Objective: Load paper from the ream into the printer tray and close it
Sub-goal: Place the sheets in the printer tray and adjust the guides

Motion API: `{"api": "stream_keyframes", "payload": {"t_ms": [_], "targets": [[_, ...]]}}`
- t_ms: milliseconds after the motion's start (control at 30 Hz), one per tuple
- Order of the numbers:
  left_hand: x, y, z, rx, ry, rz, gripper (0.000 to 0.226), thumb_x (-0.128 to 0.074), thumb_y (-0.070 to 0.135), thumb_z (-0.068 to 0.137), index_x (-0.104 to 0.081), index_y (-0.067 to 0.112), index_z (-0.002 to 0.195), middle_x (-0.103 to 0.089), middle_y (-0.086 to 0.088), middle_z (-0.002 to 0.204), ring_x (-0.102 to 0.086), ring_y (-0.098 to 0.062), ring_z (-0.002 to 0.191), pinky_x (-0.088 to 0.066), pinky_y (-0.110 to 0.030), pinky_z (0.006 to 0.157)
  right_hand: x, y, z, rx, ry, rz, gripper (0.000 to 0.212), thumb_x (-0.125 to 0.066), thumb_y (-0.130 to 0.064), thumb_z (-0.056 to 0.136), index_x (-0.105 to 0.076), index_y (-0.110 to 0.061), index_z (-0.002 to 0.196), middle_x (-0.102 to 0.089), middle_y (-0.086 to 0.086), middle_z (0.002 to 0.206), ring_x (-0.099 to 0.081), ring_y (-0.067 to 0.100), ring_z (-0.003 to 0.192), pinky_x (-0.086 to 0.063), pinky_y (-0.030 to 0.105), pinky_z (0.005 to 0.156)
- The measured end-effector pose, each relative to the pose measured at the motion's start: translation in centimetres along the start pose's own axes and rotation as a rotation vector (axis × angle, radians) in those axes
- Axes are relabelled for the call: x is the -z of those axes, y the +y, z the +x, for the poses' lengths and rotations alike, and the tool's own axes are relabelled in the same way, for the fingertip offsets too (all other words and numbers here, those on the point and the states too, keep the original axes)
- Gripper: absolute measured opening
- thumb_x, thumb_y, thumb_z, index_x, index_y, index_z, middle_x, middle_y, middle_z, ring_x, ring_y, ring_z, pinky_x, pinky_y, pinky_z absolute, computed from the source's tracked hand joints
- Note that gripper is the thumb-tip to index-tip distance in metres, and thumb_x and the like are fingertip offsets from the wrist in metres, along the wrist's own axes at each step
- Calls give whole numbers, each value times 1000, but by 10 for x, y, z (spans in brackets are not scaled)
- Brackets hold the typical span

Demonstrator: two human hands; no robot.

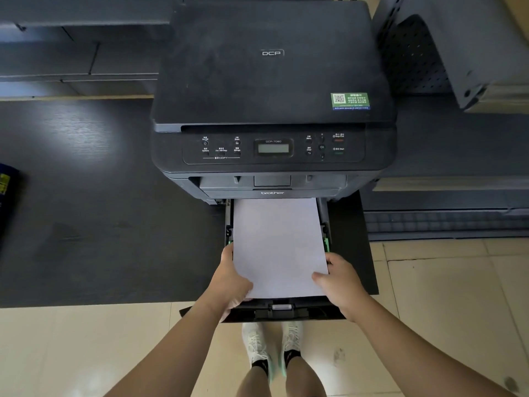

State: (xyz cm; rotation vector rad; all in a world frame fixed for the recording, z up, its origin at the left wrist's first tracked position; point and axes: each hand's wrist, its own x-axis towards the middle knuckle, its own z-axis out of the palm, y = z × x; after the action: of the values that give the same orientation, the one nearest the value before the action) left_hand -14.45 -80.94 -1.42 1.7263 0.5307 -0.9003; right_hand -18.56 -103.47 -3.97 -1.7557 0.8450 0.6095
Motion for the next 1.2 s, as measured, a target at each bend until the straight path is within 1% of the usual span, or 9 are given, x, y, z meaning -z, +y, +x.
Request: {"api": "stream_keyframes", "payload": {"t_ms": [200,367,533,633,767,933,1000,1100,1200], "targets": [[-6,-4,-2,-73,53,-58,82,-52,-14,80,-28,29,146,-64,5,108,-64,-12,85,-57,-21,56,-4,1,-2,78,51,-2,30,-61,-10,91,-59,-17,121,-71,0,111,-67,20,101,-56,39,91],[6,-11,-3,-63,-40,-40,109,-72,-8,72,-16,45,149,-62,2,121,-64,-21,110,-61,-37,85,10,1,-12,14,-109,63,41,-66,-4,89,-51,-23,122,-70,-3,109,-71,18,93,-63,33,75],[11,-9,-4,-47,-37,-43,87,-64,-9,81,-27,38,144,-66,-4,116,-67,-23,105,-60,-40,87,12,1,-13,14,-68,15,28,-58,-4,93,-56,-16,119,-72,5,104,-73,21,85,-64,38,75],[7,-10,-8,-80,18,-8,67,-58,-10,83,-39,31,132,-68,1,112,-66,-21,104,-59,-32,82,9,2,-19,44,-28,32,24,-56,-3,93,-57,-16,114,-73,3,100,-74,20,80,-64,41,73],[2,-13,-12,-116,58,-23,64,-57,-11,83,-40,36,123,-69,5,111,-67,-16,101,-56,-26,75,4,5,-22,70,12,49,26,-56,-2,92,-58,-14,116,-74,1,96,-73,18,79,-64,38,71],[5,-17,-8,-93,-16,-27,99,-69,-9,76,-24,47,143,-60,7,124,-65,-17,105,-61,-31,79,8,3,-14,45,-84,67,49,-64,-5,90,-48,-18,135,-71,-2,106,-73,15,85,-63,37,79],[9,-17,-12,-92,-116,34,116,-70,-12,73,-10,54,147,-53,13,129,-60,-13,108,-58,-18,69,16,4,-15,32,-181,15,69,-71,-4,84,-40,-28,141,-70,-5,111,-72,15,94,-59,34,85],[15,-14,-18,-83,-177,109,124,-72,-11,74,3,46,154,-40,24,140,-51,-6,115,-51,-12,76,24,6,-18,59,-230,-76,89,-75,4,77,-33,-31,147,-69,-6,114,-69,13,104,-57,35,92],[15,-14,-17,-84,-127,107,116,-67,-14,77,-2,42,156,-50,27,115,-58,-1,92,-53,-9,67,24,9,-17,108,-192,-89,88,-74,5,78,-33,-27,149,-70,-6,113,-71,12,101,-57,38,93]]}}
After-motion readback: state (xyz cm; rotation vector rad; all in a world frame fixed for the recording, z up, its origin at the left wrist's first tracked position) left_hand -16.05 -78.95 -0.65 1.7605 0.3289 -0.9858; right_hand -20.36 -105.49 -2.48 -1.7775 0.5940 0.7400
